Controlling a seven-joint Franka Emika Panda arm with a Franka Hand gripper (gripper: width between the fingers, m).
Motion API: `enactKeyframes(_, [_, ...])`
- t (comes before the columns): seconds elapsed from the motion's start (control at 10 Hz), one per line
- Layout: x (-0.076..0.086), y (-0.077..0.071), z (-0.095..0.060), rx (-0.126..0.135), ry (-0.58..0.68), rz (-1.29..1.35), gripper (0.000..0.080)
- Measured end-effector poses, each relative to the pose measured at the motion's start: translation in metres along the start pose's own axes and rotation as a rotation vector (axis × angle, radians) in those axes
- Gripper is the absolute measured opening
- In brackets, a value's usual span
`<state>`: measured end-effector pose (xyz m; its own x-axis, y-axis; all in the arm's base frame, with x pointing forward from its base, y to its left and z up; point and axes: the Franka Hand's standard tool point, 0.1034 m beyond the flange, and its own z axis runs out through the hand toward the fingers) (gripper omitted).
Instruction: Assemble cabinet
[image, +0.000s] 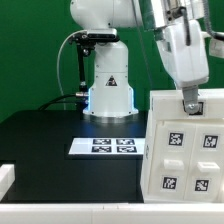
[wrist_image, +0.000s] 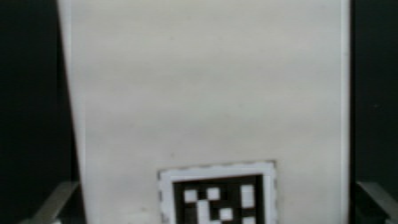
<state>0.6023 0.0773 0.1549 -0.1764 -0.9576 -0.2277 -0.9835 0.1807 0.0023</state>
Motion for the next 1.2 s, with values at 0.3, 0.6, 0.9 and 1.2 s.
enactKeyframes(0.3, [0.000, 0.000, 0.001, 0.000, -0.001, -0.008, 0.0556])
enactKeyframes(0.6, [-0.004, 0.003, -0.003, -0.027, -0.007, -0.152, 0.0794])
enactKeyframes(0.9, [-0.018, 0.006, -0.021, -0.068, -0.031, -0.435, 0.0797])
enactKeyframes(1.2, [-0.017, 0.007, -0.019, -0.072, -0.035, -0.684, 0.0797])
